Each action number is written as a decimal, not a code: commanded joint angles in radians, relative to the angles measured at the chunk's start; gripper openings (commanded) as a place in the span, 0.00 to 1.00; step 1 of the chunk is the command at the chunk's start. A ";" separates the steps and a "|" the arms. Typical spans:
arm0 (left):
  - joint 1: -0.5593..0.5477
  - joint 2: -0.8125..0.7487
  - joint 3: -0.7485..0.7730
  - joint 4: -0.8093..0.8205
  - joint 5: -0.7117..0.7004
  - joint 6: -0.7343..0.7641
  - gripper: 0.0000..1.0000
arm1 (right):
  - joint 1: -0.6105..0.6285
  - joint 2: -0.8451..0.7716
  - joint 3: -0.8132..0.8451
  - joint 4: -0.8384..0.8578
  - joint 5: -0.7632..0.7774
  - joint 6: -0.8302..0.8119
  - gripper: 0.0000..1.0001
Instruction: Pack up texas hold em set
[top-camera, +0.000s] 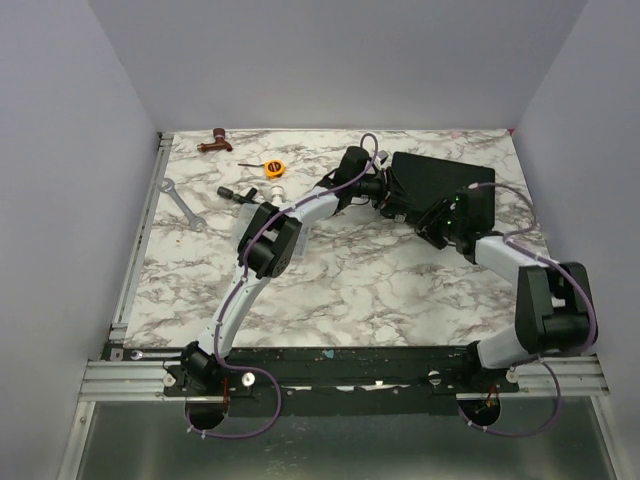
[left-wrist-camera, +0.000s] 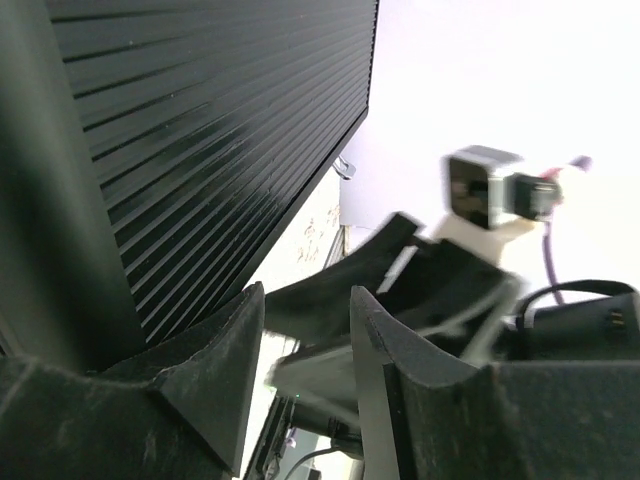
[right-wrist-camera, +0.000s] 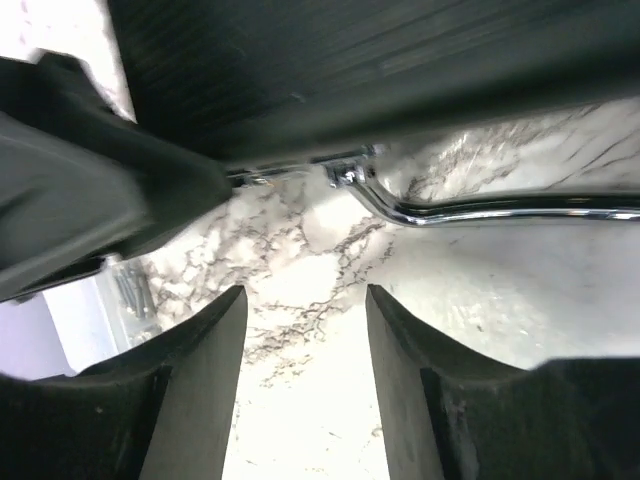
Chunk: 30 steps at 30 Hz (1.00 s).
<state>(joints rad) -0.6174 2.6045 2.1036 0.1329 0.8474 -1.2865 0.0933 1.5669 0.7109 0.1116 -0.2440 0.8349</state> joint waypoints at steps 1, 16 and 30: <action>-0.002 0.032 0.023 -0.026 0.001 0.021 0.41 | -0.082 -0.194 0.060 -0.195 0.210 -0.081 0.61; -0.010 0.037 0.027 -0.015 -0.011 -0.017 0.42 | -0.439 -0.228 0.034 -0.288 0.257 -0.023 0.47; -0.011 0.041 0.026 -0.001 -0.005 -0.025 0.41 | -0.442 -0.180 -0.064 -0.158 0.121 -0.010 0.32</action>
<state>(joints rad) -0.6235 2.6129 2.1151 0.1356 0.8482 -1.3109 -0.3470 1.3571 0.6762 -0.0868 -0.0780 0.8188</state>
